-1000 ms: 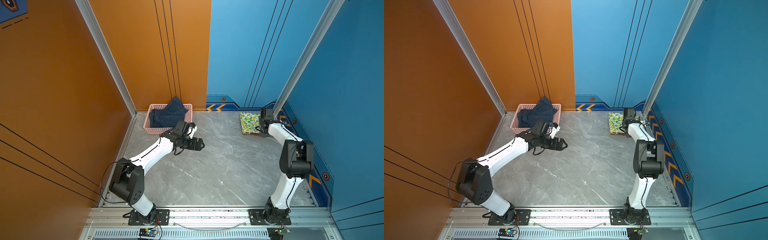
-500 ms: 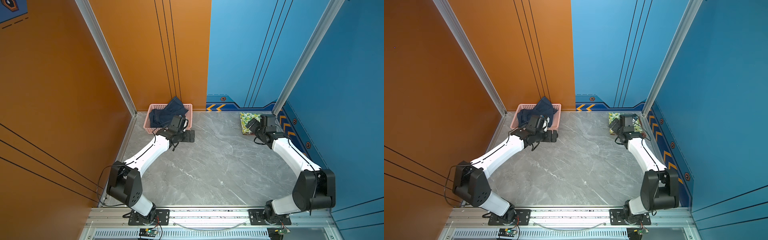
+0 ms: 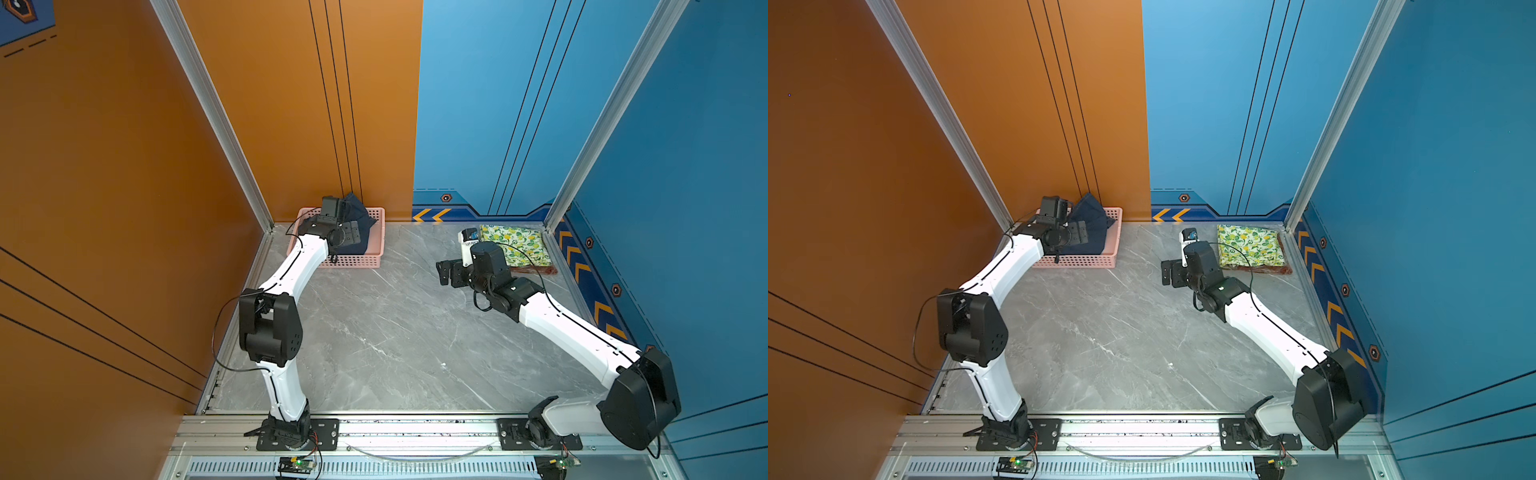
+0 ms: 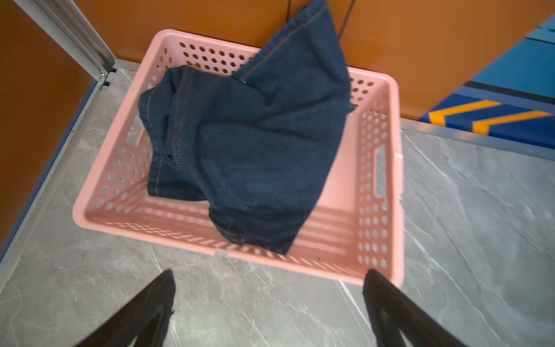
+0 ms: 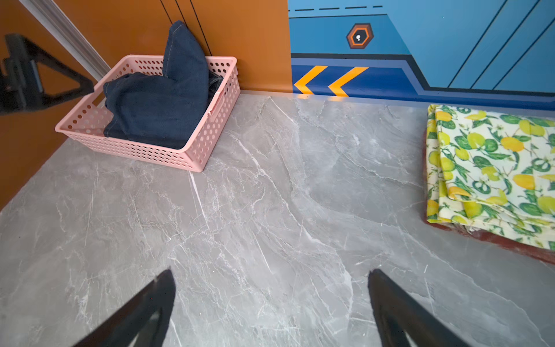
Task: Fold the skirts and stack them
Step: 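Grasp the denim skirt in the pink basket with the left gripper while the right withdraws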
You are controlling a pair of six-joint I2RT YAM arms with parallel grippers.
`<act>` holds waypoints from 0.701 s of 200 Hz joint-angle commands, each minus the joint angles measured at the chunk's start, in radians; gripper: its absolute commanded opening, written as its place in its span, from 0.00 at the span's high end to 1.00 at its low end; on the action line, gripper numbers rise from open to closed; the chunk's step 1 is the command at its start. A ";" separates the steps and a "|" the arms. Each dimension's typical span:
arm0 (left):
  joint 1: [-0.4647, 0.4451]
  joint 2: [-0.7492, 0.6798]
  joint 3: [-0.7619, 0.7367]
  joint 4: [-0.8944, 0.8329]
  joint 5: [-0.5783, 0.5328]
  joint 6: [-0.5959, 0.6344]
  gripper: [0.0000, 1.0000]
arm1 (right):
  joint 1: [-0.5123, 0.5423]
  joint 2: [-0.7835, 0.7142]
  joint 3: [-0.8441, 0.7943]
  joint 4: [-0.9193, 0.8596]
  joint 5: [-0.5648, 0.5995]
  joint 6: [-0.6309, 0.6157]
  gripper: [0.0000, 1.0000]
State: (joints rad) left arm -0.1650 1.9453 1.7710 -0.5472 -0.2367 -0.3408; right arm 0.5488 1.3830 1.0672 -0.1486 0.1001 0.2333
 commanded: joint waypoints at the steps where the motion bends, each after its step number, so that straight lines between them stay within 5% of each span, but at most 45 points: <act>1: 0.036 0.084 0.124 -0.112 -0.041 -0.023 0.02 | 0.061 0.014 -0.034 0.093 0.043 -0.081 0.00; 57: 0.113 0.276 0.364 -0.178 0.028 -0.068 0.00 | 0.194 0.033 -0.013 0.103 0.065 -0.102 0.00; 140: 0.165 0.518 0.615 -0.268 0.017 -0.103 0.11 | 0.193 0.050 0.013 0.100 0.130 -0.057 0.00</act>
State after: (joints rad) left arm -0.0166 2.4199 2.3466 -0.7628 -0.2249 -0.4194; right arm 0.7475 1.4208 1.0458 -0.0589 0.1699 0.1532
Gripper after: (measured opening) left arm 0.901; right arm 0.999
